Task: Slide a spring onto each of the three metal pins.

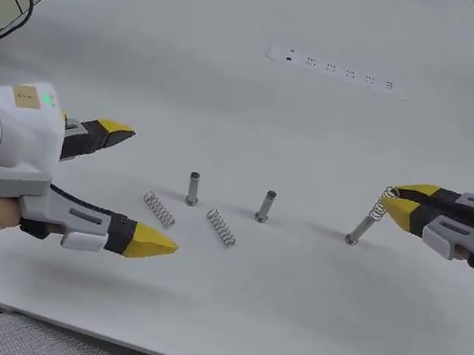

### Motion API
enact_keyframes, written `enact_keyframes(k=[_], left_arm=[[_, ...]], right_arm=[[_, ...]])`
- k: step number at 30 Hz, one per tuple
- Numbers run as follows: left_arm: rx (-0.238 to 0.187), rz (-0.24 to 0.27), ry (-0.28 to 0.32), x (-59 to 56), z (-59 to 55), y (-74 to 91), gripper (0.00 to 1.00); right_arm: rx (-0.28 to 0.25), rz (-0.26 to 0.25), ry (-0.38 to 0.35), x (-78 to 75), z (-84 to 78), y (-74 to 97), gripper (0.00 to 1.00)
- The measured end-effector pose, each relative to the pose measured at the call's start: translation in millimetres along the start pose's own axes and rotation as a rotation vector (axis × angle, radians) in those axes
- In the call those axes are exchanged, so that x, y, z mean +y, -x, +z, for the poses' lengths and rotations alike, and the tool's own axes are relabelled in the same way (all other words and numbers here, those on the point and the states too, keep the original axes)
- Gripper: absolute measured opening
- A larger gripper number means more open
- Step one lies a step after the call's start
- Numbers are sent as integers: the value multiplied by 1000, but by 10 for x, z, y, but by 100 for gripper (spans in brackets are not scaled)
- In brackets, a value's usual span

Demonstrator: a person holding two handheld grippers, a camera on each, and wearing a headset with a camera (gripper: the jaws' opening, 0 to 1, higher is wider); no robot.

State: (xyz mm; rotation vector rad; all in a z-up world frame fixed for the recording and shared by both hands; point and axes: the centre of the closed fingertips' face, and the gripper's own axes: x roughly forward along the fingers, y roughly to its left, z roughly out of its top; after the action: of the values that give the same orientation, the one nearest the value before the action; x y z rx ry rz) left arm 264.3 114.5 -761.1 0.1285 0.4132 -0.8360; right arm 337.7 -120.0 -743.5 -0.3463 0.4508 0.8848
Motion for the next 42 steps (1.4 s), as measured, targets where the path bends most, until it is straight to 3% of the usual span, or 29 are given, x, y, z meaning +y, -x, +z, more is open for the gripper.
enact_keyframes(k=[24, 42], left_arm=[[6, 4, 7, -9, -40, 23, 97], [11, 1, 12, -10, -59, -1, 97]], right_arm=[[21, 3, -6, -17, -111, -73, 6], [24, 5, -70, -32, -263, -153, 6]])
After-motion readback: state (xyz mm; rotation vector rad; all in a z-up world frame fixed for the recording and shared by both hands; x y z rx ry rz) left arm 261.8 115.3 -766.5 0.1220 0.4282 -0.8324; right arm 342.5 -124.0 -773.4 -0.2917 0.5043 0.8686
